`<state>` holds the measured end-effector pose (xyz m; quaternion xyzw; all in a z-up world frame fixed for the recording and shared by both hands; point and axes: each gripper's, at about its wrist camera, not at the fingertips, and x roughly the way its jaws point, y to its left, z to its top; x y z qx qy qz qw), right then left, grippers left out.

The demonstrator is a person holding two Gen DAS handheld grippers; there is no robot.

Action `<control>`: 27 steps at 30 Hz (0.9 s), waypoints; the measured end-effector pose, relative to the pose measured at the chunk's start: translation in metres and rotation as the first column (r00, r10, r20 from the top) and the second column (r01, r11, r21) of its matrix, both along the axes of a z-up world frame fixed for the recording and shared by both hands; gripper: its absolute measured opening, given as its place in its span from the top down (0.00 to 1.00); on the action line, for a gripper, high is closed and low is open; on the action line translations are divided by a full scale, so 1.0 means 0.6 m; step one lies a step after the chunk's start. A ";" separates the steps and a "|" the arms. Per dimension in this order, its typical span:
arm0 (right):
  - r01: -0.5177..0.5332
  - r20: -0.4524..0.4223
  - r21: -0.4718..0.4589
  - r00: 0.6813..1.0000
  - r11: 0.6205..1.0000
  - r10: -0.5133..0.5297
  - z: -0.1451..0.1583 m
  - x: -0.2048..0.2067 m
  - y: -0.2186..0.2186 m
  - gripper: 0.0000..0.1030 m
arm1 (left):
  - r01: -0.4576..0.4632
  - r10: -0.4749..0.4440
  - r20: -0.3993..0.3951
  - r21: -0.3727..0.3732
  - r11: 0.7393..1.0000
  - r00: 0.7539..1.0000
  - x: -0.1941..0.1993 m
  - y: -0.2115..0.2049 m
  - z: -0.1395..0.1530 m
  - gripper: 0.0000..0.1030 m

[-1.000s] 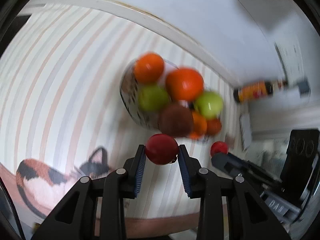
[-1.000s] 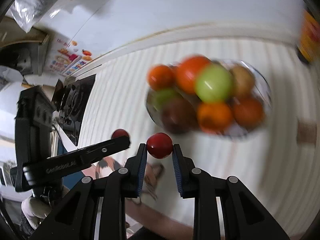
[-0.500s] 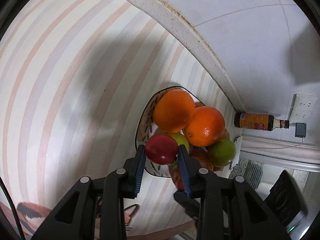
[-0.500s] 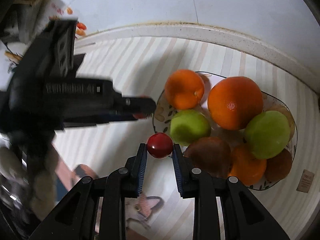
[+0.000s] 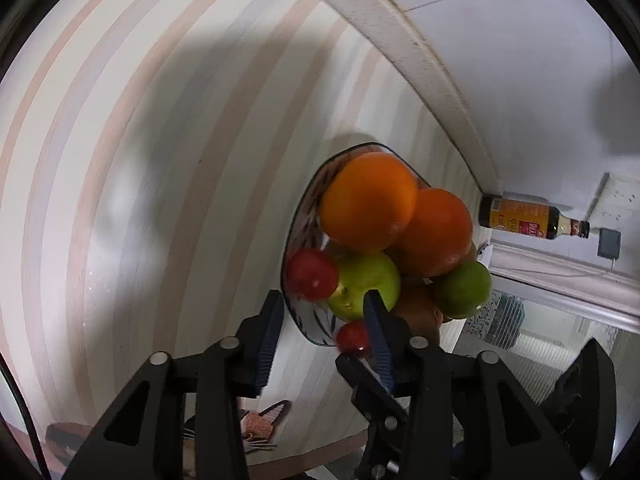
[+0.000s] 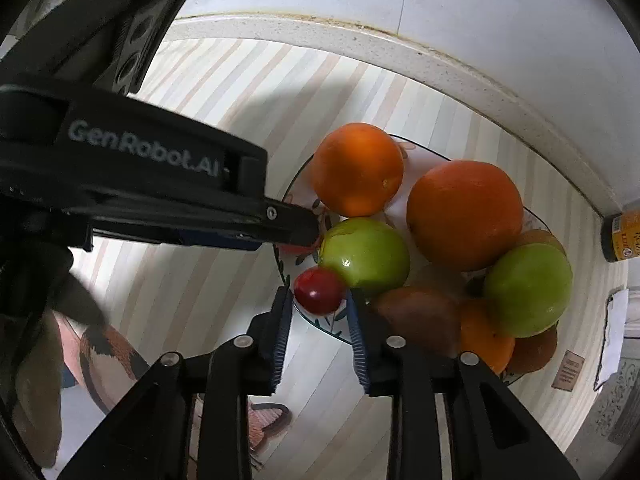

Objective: Organize fruits

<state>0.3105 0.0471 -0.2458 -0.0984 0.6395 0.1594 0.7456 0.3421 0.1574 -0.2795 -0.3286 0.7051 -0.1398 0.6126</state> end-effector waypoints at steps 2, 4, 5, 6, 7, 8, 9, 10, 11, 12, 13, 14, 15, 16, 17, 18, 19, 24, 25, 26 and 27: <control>0.012 -0.001 0.002 1.000 1.000 -0.012 0.004 0.004 0.001 0.62 | 0.000 0.000 -0.009 0.002 1.000 1.000 0.001 0.001 -0.003 0.54; 0.022 0.006 0.006 1.000 1.000 -0.022 0.012 0.003 -0.001 0.56 | 0.006 -0.006 0.011 0.027 1.000 1.000 0.001 0.003 0.004 0.49; 0.036 0.012 0.016 0.999 0.999 -0.036 0.020 0.002 -0.005 0.50 | 0.011 -0.012 0.022 0.038 0.999 1.000 0.000 0.004 0.009 0.45; 0.049 0.019 0.022 0.999 0.999 -0.050 0.028 0.001 -0.009 0.40 | 0.012 -0.013 0.028 0.045 0.999 1.000 -0.002 0.007 0.014 0.44; 0.061 0.029 0.022 0.998 0.998 -0.062 0.036 -0.001 -0.014 0.32 | 0.010 -0.012 0.036 0.055 0.998 0.999 -0.005 0.011 0.019 0.43; 0.076 0.043 0.014 0.996 0.997 -0.077 0.044 -0.002 -0.019 0.17 | 0.010 -0.014 0.049 0.070 0.998 0.999 -0.007 0.015 0.026 0.42; 0.095 0.065 0.015 0.993 0.995 -0.096 0.059 -0.006 -0.029 0.14 | 0.014 -0.022 0.070 0.102 0.995 0.997 -0.011 0.019 0.036 0.42; 0.110 0.077 0.025 0.991 0.994 -0.112 0.069 -0.010 -0.038 0.14 | 0.021 -0.036 0.098 0.152 0.988 0.995 -0.016 0.021 0.049 0.38; 0.131 0.087 0.032 0.987 0.991 -0.133 0.079 -0.015 -0.049 0.13 | 0.025 -0.048 0.117 0.193 0.981 0.992 -0.020 0.023 0.058 0.30; 0.159 0.103 0.025 0.982 0.987 -0.160 0.090 -0.022 -0.061 0.12 | 0.033 -0.072 0.146 0.255 0.966 0.987 -0.027 0.023 0.072 0.27; 0.182 0.117 0.016 0.976 0.983 -0.183 0.098 -0.027 -0.072 0.11 | 0.037 -0.098 0.176 0.321 0.947 0.979 -0.034 0.023 0.086 0.20; 0.205 0.132 0.015 0.970 0.979 -0.205 0.106 -0.036 -0.084 0.09 | 0.038 -0.118 0.197 0.370 0.928 0.973 -0.042 0.023 0.097 0.19; 0.235 0.151 0.012 0.960 0.972 -0.234 0.116 -0.047 -0.100 0.08 | 0.042 -0.146 0.216 0.424 0.905 0.965 -0.054 0.021 0.108 0.18; 0.260 0.164 0.005 0.952 0.966 -0.257 0.121 -0.055 -0.111 0.08 | 0.047 -0.172 0.229 0.466 0.883 0.958 -0.066 0.018 0.118 0.15; 0.287 0.177 -0.002 0.943 0.958 -0.282 0.126 -0.066 -0.123 0.07 | 0.051 -0.191 0.239 0.490 0.870 0.952 -0.077 0.016 0.125 0.09; 0.320 0.188 -0.004 0.931 0.947 -0.314 0.130 -0.078 -0.141 0.06 | 0.053 -0.213 0.254 0.518 0.854 0.943 -0.092 0.010 0.134 0.07; 0.347 0.195 -0.004 0.920 0.938 -0.340 0.133 -0.088 -0.155 0.05 | 0.052 -0.231 0.266 0.544 0.838 0.936 -0.107 0.004 0.142 0.07; 0.445 0.227 0.000 0.872 0.895 -0.433 0.142 -0.129 -0.207 0.04 | 0.039 -0.280 0.321 0.592 0.805 0.905 -0.177 -0.030 0.181 0.07; 0.454 0.232 0.008 0.866 0.891 -0.444 0.150 -0.139 -0.216 0.04 | 0.031 -0.287 0.338 0.599 0.800 0.896 -0.191 -0.038 0.194 0.07; 0.463 0.237 0.017 0.859 0.886 -0.454 0.158 -0.154 -0.225 0.04 | 0.021 -0.296 0.358 0.605 0.796 0.886 -0.204 -0.046 0.206 0.07; 0.471 0.244 0.027 0.852 0.882 -0.463 0.166 -0.168 -0.233 0.04 | 0.012 -0.307 0.378 0.613 0.790 0.873 -0.218 -0.056 0.220 0.07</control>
